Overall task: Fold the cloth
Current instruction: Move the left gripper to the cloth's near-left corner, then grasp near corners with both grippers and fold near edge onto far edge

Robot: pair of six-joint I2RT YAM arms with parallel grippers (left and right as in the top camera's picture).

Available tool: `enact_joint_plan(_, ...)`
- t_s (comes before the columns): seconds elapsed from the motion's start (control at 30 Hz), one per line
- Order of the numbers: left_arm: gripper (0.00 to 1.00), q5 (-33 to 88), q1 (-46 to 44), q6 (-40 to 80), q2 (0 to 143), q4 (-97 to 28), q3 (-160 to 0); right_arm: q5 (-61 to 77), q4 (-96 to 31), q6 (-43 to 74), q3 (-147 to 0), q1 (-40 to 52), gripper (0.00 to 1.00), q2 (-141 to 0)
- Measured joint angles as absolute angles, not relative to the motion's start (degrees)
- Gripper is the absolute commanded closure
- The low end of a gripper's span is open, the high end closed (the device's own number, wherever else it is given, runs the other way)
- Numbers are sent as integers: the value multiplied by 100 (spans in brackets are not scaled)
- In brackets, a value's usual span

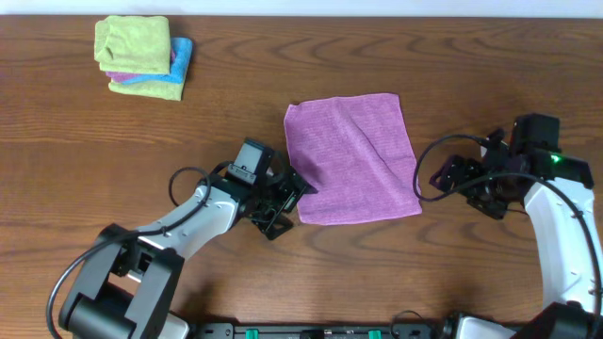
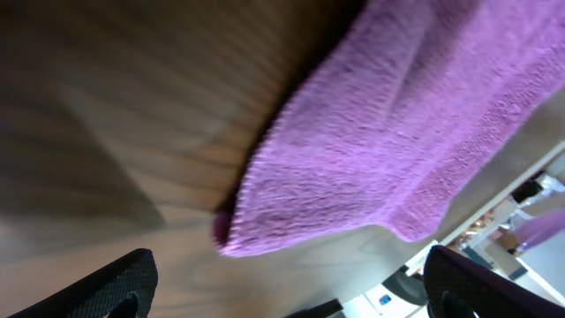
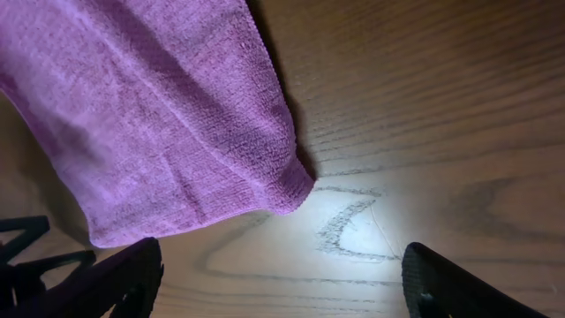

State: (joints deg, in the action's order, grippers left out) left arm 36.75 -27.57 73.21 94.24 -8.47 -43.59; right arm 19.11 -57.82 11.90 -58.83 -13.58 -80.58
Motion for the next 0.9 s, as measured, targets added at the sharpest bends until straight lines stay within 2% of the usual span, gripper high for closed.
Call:
enact_joint_plan(0.1,1,3664,-2934,7500,9657,-569,-4359,1931,-5784,1234,-5883,-1358,15,-8062)
enact_joint_plan(0.13,5,3717,-2956,7564,9710,-526,-4359,1935,-5789,1247,-5885,-1358,16,-8062)
enact_joint_plan(0.27,35,3691,-2980,7717,9793,-493,-4364,1959,-5837,1262,-5885,-1358,18,-8062)
enact_joint_plan(0.33,44,3675,-2980,7732,9856,-469,-4362,1977,-5874,1262,-5885,-1358,18,-8062)
enact_joint_plan(0.57,66,3557,-2985,7776,10031,-93,-4362,2025,-5931,1264,-5883,-1358,19,-8062)
enact_joint_plan(0.6,73,3559,-2985,7760,10073,-21,-4362,2032,-5931,1264,-5883,-1358,19,-8062)
enact_joint_plan(0.67,94,3597,-2985,7688,10189,119,-4366,2051,-5933,1264,-5883,-1358,19,-8062)
enact_joint_plan(0.9,94,3852,-2891,7264,10363,244,-4375,2086,-5555,1288,-5572,-1358,20,-8062)
